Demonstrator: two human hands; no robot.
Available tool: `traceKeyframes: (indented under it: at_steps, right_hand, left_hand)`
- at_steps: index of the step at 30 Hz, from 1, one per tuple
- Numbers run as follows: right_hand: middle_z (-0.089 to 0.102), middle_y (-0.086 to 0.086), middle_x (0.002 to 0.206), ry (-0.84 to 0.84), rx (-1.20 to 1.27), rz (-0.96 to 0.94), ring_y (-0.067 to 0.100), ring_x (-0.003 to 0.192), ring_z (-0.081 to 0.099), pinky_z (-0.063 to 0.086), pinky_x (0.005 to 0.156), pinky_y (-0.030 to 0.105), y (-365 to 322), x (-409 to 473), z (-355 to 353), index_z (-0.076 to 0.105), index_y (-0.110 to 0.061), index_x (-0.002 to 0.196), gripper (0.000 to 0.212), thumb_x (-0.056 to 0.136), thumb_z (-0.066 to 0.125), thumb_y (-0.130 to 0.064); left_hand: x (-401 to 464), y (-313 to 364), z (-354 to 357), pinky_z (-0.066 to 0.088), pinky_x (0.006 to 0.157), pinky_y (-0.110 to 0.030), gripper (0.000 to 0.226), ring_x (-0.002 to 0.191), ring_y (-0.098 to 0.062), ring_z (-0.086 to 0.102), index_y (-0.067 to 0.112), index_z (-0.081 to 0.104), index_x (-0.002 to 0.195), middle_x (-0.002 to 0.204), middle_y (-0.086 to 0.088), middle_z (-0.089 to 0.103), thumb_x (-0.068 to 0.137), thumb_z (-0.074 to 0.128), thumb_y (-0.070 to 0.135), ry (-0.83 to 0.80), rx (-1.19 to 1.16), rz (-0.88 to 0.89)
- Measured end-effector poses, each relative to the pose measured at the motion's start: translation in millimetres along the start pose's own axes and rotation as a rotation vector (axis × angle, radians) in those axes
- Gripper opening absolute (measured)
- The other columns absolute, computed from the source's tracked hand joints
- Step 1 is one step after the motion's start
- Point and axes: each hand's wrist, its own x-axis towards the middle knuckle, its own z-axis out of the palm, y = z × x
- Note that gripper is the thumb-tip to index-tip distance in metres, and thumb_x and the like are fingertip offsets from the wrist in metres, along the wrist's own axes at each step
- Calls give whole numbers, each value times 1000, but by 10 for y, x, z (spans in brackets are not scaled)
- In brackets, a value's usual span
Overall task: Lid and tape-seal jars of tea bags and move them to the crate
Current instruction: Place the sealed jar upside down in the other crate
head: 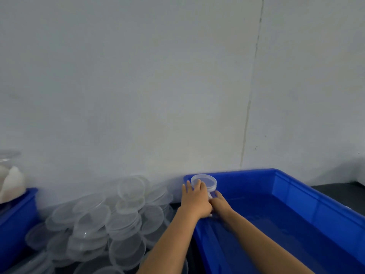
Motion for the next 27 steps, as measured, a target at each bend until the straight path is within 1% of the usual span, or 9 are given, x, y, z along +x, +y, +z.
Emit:
traceKeyframes:
  at_steps: [3,6,8,12,15,17,20,22,27]
  right_hand:
    - [61,21,111,35,-39,-28,26,83,59,51,71,38,-125,-206,-36,29,-5,145,54,94,47,-3]
    - [56,19,120,182,-230,-191,31,94,60,51,75,39,-414,-557,10,36,-5,139,47,92,46,-4]
    - [57,17,118,227,-289,-316,30,90,59,47,66,33,-588,-846,109,45,-7,132,40,92,44,-3]
    - [62,19,94,-20,-139,-370,29,78,59,52,68,36,-787,-1563,638,61,-6,106,29,87,44,8]
    - [65,17,88,-263,-119,-350,22,67,55,44,47,19,-732,-2147,1173,63,-7,89,21,88,50,9]
    - [67,17,84,-384,-139,-320,24,65,56,41,41,17,-545,-2459,1510,64,-5,89,17,89,53,8]
    - [68,15,85,-439,-164,-342,27,79,61,47,65,27,-169,-2836,1950,65,-7,85,22,91,50,7]
    - [68,11,85,-449,-125,-399,25,87,63,47,75,23,-16,-3051,2177,66,-7,83,25,93,47,7]
    - [69,13,91,-584,117,-500,18,87,63,51,77,16,-265,-3457,2611,67,-2,93,26,95,44,8]
  left_hand:
    - [-224,19,-144,10,121,-48,63,148,-36,10,9,24,150,160,-13,16,96,52,25,45,-23,28]
    - [-665,-49,-418,33,107,-40,44,132,-31,40,12,46,138,147,-11,39,96,49,23,169,-142,51]
    - [-1072,-119,-626,39,97,-38,35,121,-29,51,16,56,128,135,-9,52,95,49,22,238,-209,39]
    - [-2028,-375,-871,46,83,-40,25,104,-33,61,17,63,111,112,-11,67,94,47,27,296,-267,-71]
    - [-2658,-628,-797,45,81,-39,26,108,-34,60,17,60,115,117,-12,66,95,46,26,236,-259,-163]
    - [-3018,-787,-690,45,85,-38,28,111,-33,60,16,59,119,121,-12,64,96,45,24,181,-259,-264]
    - [-3451,-1037,-555,45,93,-41,30,112,-31,61,13,59,122,123,-12,64,96,45,23,42,-254,-432]
    - [-3664,-1199,-521,44,95,-39,28,110,-25,62,17,60,120,121,-7,65,98,44,22,38,-248,-512]
    - [-3991,-1438,-774,45,97,-36,37,116,-21,57,18,49,135,135,-4,56,101,36,22,306,-88,-647]
